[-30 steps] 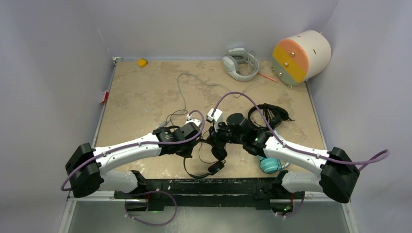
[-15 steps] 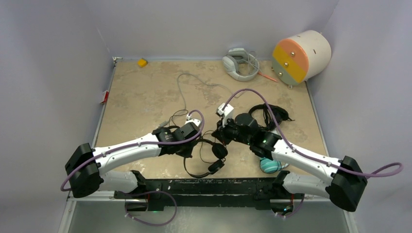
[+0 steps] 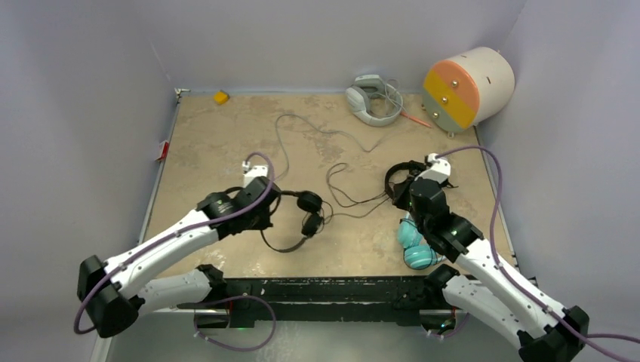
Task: Wrap the headphones
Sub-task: Untie the headphones cable from the headphones.
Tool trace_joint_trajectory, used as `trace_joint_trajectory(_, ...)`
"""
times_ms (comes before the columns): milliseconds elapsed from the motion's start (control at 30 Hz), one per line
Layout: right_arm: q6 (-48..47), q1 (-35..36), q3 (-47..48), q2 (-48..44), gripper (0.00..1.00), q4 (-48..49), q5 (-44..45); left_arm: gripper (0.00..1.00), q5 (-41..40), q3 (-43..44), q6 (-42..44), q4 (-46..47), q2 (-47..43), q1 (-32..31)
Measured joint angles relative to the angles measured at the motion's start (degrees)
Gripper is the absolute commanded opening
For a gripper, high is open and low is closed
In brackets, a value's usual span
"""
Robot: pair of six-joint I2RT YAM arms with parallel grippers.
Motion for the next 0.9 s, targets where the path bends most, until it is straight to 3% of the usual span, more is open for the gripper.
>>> trace_joint_trajectory(133,2.6,0.0,-0.11,-4.15,0.0,-2.95,5.68,0.0,-4.52,2.27,-1.27,-3.93,-5.4,3.65)
trace_joint_trajectory(300,1.31,0.0,-0.07,-2.36,0.0,-3.34,5.33,0.0,-5.99,9.07,1.01,-8.13,-5.7,6.62)
trace_joint_trajectory(433,0.22,0.02,0.57,1.49,0.0,-4.17,3.93,0.0,-8.96,24.22,5.33,-14.73,-1.4,10.16)
trace_joint_trajectory(667,-1.29,0.04,1.49,3.39,0.0,-4.2,2.84,0.0,-17.66,58.23,11.54,-20.22,5.44,12.81)
trace_joint_trajectory(767,-5.95,-0.07,1.6,6.75,0.0,-1.66,-4.31,0.0,-18.93,63.32,12.41,-20.96,5.81,12.81)
trace_joint_trajectory(833,-9.55,-0.04,1.6,9.99,0.1,0.28,-11.23,0.0,-18.47,63.58,12.66,-21.18,5.53,12.81)
trace_joint_trajectory(900,-11.93,0.04,1.55,12.11,0.31,1.6,-16.15,0.0,-17.46,63.06,12.81,-21.31,5.42,12.85)
